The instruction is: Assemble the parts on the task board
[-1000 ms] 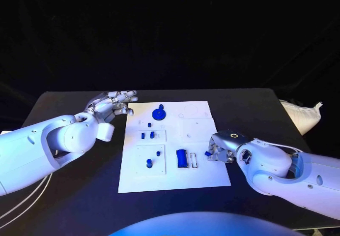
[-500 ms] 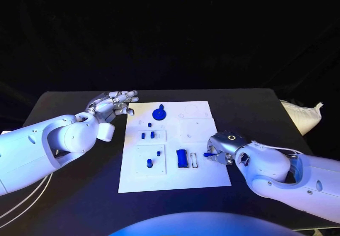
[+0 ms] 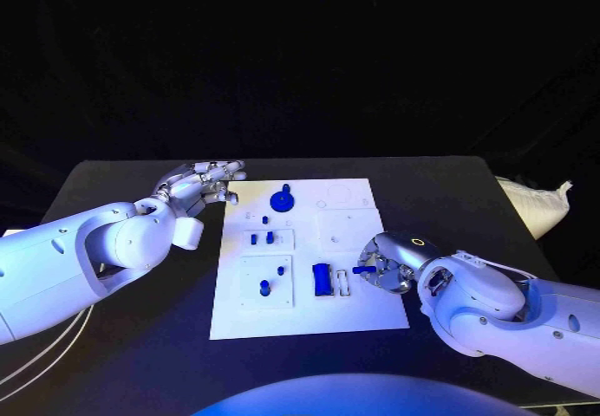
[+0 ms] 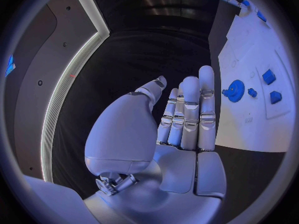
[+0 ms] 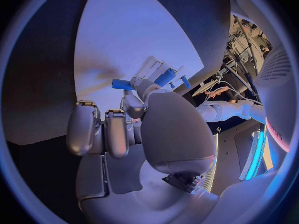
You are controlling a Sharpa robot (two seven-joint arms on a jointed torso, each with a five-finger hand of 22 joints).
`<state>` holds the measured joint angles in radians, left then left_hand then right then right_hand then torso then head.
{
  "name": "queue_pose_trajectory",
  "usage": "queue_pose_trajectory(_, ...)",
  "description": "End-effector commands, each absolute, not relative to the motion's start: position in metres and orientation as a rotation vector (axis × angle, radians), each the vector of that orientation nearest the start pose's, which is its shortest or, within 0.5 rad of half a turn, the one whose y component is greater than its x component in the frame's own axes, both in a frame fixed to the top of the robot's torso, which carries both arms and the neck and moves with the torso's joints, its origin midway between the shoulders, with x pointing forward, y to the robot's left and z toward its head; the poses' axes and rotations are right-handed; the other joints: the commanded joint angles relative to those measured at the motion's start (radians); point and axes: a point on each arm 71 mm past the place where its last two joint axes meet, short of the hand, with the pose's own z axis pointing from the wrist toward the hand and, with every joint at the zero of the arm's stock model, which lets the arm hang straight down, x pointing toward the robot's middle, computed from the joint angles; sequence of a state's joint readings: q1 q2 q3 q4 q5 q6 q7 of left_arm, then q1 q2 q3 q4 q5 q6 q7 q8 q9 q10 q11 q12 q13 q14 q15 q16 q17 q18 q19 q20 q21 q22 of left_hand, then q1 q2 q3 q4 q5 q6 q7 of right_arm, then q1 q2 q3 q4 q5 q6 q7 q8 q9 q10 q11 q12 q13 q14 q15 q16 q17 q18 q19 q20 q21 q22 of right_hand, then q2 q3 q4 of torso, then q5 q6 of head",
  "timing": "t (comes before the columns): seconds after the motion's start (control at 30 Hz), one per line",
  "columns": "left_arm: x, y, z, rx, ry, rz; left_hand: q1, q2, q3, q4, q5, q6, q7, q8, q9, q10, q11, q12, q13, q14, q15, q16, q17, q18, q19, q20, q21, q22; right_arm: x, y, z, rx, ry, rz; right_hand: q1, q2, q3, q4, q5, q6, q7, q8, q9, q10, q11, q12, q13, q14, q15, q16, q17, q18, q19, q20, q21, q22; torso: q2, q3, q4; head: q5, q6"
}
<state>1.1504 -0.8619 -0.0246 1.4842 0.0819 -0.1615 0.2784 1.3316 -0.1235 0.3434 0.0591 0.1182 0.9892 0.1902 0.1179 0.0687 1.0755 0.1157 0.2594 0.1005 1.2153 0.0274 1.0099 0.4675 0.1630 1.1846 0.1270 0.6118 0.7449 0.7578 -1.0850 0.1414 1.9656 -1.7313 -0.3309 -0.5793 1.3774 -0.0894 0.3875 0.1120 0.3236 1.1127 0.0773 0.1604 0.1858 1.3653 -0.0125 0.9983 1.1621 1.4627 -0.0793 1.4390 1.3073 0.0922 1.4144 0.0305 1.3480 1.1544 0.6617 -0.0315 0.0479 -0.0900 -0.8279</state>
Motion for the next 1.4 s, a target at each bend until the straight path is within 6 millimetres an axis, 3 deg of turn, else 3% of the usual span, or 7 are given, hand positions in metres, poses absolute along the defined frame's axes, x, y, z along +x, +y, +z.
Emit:
queue_pose_trajectory(0.03,0.485,0.220,-0.207,-1.277,1.572,-1.613,0.012,0.001,-0.007,0.000,0.000,-0.009,0.000,0.005,-0.001,-0.008,-0.001,0.004,0.001,-0.005,0.001,0.005,-0.001,0.019,0.005,0.001,-0.005,-0.001,0.345,-0.211,-0.251,0.173,1.891,0.464,-0.021,-0.011,0.024,-0.001,-0.003,0.008,-0.003,0.006,0.111,0.007,0.005,-0.003,0.001,0.068,0.002,0.004,0.041,-0.011,0.001,-0.002,0.004,0.002,0.000,-0.0011,-0.0005,0.002,-0.002)
queue_pose_trajectory(0.3,0.484,0.219,-0.207,-1.272,1.577,-1.614,0.015,0.002,-0.007,-0.001,0.000,-0.010,0.001,0.005,-0.001,-0.010,-0.001,0.005,0.001,-0.006,0.001,0.005,-0.002,0.019,0.005,0.001,-0.006,-0.002,0.345,-0.206,-0.253,0.192,1.926,0.477,-0.060,-0.024,0.047,0.005,-0.008,0.010,-0.004,0.008,0.119,0.011,0.004,-0.002,0.002,0.068,0.002,0.003,0.042,-0.011,0.001,-0.001,0.004,0.002,-0.002,-0.0017,0.0014,0.003,-0.005)
queue_pose_trajectory(0.47,0.484,0.219,-0.207,-1.271,1.579,-1.614,0.015,0.002,-0.007,-0.001,0.000,-0.010,0.001,0.005,-0.001,-0.010,-0.001,0.005,0.001,-0.006,0.001,0.005,-0.002,0.019,0.005,0.001,-0.006,-0.002,0.346,-0.202,-0.257,0.164,1.966,0.468,-0.109,-0.026,0.042,0.029,-0.005,0.017,-0.008,0.013,0.126,0.021,0.001,0.003,0.005,0.070,0.001,0.006,0.047,-0.013,0.006,-0.002,0.010,0.013,0.000,-0.0008,0.0007,0.006,-0.005)
queue_pose_trajectory(0.83,0.484,0.218,-0.207,-1.270,1.583,-1.615,0.015,0.002,-0.007,-0.001,0.000,-0.010,0.001,0.005,-0.001,-0.010,-0.001,0.005,0.001,-0.006,0.001,0.005,-0.002,0.019,0.005,0.001,-0.006,-0.002,0.348,-0.198,-0.264,0.109,2.013,0.436,-0.226,-0.019,-0.033,0.102,-0.039,0.048,-0.021,0.029,0.144,0.050,-0.008,0.056,0.043,0.074,-0.006,0.018,0.067,-0.017,0.017,-0.005,0.022,0.035,0.000,-0.0005,-0.0003,0.009,-0.002)
queue_pose_trajectory(1.4,0.483,0.218,-0.207,-1.268,1.592,-1.616,0.016,0.002,-0.008,-0.002,0.000,-0.011,0.001,0.005,-0.001,-0.011,0.000,0.005,0.001,-0.007,0.002,0.005,-0.003,0.019,0.005,0.001,-0.007,-0.002,0.350,-0.190,-0.268,0.061,2.041,0.425,-0.243,-0.003,-0.071,0.116,-0.025,0.066,-0.030,0.039,0.154,0.072,-0.015,0.108,0.083,0.077,-0.012,0.029,0.085,-0.020,0.024,-0.010,0.032,0.052,0.000,0.0000,-0.0012,0.011,-0.005)
